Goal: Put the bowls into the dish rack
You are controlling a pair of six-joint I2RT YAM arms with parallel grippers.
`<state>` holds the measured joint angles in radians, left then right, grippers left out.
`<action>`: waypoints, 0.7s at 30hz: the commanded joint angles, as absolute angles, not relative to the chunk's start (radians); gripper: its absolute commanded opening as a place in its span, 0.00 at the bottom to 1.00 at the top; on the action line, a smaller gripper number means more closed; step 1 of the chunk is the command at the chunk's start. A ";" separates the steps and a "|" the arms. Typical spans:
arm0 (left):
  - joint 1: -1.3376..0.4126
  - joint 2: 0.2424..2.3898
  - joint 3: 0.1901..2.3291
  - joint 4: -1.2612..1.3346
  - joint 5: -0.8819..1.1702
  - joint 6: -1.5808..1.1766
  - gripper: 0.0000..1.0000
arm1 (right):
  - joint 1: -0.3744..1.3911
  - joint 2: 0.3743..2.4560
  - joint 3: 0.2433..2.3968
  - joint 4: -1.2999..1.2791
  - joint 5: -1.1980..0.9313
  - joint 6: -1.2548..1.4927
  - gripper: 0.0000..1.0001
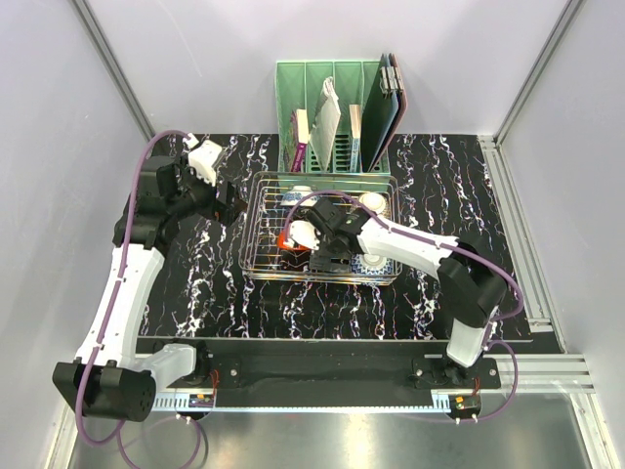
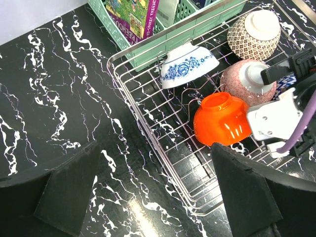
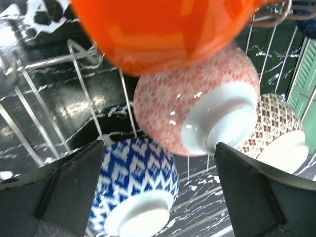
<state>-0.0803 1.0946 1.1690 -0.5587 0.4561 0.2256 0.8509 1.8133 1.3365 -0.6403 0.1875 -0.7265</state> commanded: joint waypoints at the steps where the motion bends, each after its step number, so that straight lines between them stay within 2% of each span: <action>1: -0.072 1.083 1.196 -0.541 0.443 0.239 0.99 | 0.854 1.720 1.391 -0.753 0.167 -0.669 1.00; 8: -0.051 1.089 1.215 -0.561 0.431 0.236 0.99 | 0.841 1.530 1.483 -0.758 0.218 -0.571 1.00; 11: -0.035 1.088 1.223 -0.584 0.433 0.235 0.99 | 0.786 1.447 1.557 -0.788 0.128 -0.503 1.00; 16: -0.003 1.068 1.229 -0.618 0.365 0.232 0.99 | 0.513 1.330 1.637 -0.870 -0.086 -0.413 1.00; 21: 0.047 1.020 1.175 -0.634 0.403 0.262 0.99 | 0.341 1.224 1.536 -0.868 -0.172 -0.382 1.00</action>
